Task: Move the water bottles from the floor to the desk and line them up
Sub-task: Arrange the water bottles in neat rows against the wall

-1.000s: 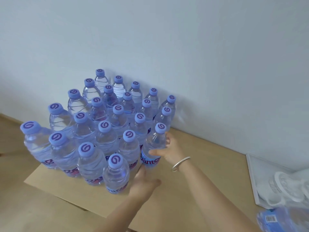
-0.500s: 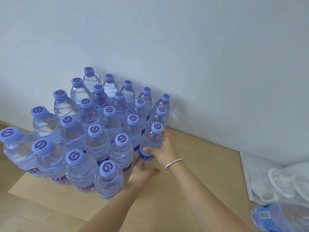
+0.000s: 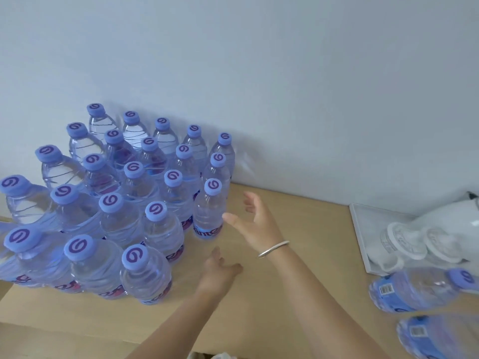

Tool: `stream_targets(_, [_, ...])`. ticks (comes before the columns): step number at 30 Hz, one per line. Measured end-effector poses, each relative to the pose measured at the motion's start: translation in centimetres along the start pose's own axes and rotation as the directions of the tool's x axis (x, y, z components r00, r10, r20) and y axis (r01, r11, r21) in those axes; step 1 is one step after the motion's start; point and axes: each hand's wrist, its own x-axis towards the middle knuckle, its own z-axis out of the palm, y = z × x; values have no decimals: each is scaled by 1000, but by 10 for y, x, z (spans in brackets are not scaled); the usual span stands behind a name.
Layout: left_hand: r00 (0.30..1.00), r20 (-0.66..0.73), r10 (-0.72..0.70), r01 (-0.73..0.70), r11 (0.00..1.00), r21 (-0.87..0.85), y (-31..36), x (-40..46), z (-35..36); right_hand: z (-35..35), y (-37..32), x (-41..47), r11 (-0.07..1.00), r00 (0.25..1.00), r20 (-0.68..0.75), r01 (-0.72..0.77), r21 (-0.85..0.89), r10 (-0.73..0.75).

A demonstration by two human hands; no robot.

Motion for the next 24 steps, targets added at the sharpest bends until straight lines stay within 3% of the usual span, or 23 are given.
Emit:
stream_targets(2, [996, 86, 35, -42, 995, 87, 4, -5, 21, -31, 9, -19, 999, 982, -182, 48, 3, -46])
stream_targets(4, [983, 160, 91, -120, 975, 185, 9, -6, 45, -66, 21, -41, 995, 892, -441, 89, -34, -95])
stream_targets(5, [968, 222, 118, -170, 957, 234, 13, -8, 60, -87, 27, -54, 995, 804, -586, 81, -56, -99])
stream_targets(7, [918, 364, 155, -284, 899, 333, 23, -17, 91, -132, 40, -79, 995, 552, -828, 36, -93, -97])
stream_targets(8, [890, 425, 166, -334, 871, 360, 26, -21, 106, -154, 49, -90, 991, 433, -894, -6, -131, -115])
stream_targets(10, [845, 507, 171, -396, 836, 379, 30, -28, 133, -191, 67, -106, 973, 305, -943, -143, -180, -130])
stream_targets(13, [803, 568, 182, -446, 814, 371, 34, -39, 162, -225, 89, -117, 957, 313, -950, -275, -91, -1])
stream_targets(16, [787, 590, 182, -466, 802, 374, 35, -46, 177, -235, 112, -119, 937, 374, -872, -267, 225, 316])
stream_targets(18, [784, 593, 182, -470, 799, 376, 36, -48, 183, -234, 127, -119, 894, 410, -799, -285, 346, 440])
stream_targets(21, [785, 588, 193, -479, 791, 381, 39, -47, 189, -232, 135, -121, 884, 410, -787, -293, 364, 460])
stream_targets(24, [784, 591, 189, -479, 791, 382, 40, -45, 189, -228, 132, -124, 917, 435, -814, -281, 284, 385])
